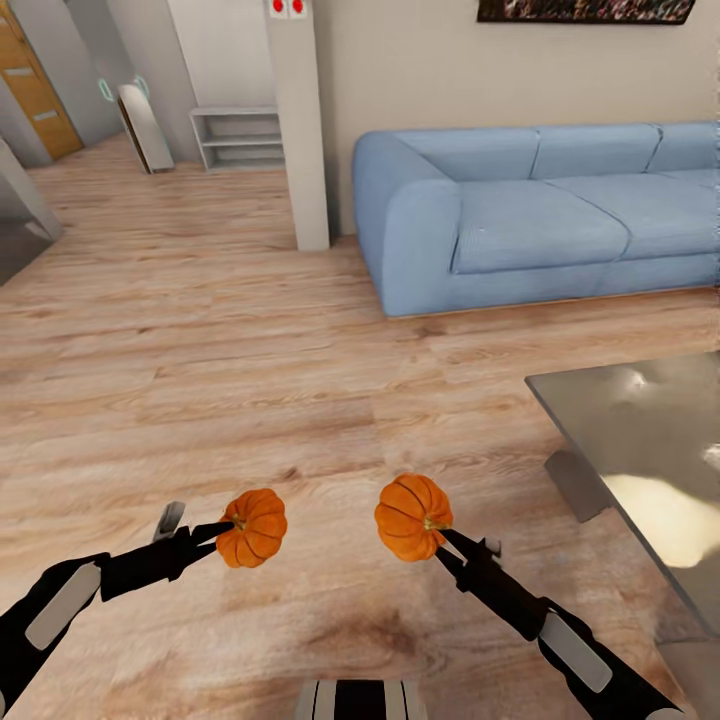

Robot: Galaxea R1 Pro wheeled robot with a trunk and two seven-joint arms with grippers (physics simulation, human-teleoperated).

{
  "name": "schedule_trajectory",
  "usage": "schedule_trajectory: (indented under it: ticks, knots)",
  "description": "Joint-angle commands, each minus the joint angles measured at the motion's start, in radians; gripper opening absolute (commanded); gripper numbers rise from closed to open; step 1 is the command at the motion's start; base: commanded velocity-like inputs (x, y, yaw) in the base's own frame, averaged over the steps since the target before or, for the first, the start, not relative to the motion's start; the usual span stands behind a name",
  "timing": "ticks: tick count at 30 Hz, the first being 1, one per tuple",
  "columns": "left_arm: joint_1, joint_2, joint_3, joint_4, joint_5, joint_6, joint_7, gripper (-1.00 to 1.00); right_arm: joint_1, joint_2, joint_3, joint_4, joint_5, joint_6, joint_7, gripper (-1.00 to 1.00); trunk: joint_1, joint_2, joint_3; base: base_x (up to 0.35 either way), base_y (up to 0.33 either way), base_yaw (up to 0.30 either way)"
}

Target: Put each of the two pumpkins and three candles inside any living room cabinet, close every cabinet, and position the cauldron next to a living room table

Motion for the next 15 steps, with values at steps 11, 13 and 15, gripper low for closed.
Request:
schedule_trajectory:
  ticks: [11, 13, 15]
  knots:
    - [-0.001, 0.002, 0.035, 0.003, 0.007, 0.005, -0.013, -1.00, -0.001, -0.001, 0.005, 0.000, -0.010, 0.010, 0.003, -1.00, -0.002, 0.001, 0.015, -0.120, 0.069, 0.000]
    - [-0.001, 0.002, 0.037, 0.003, 0.007, 0.005, -0.013, -1.00, -0.001, -0.001, 0.005, 0.000, -0.009, 0.010, 0.002, -1.00, -0.002, 0.001, 0.015, -0.136, 0.201, 0.013]
    - [-0.001, 0.002, 0.038, 0.003, 0.007, 0.005, -0.013, -1.00, -0.001, -0.001, 0.005, 0.000, -0.009, 0.010, 0.002, -1.00, -0.002, 0.001, 0.016, -0.158, 0.238, 0.107]
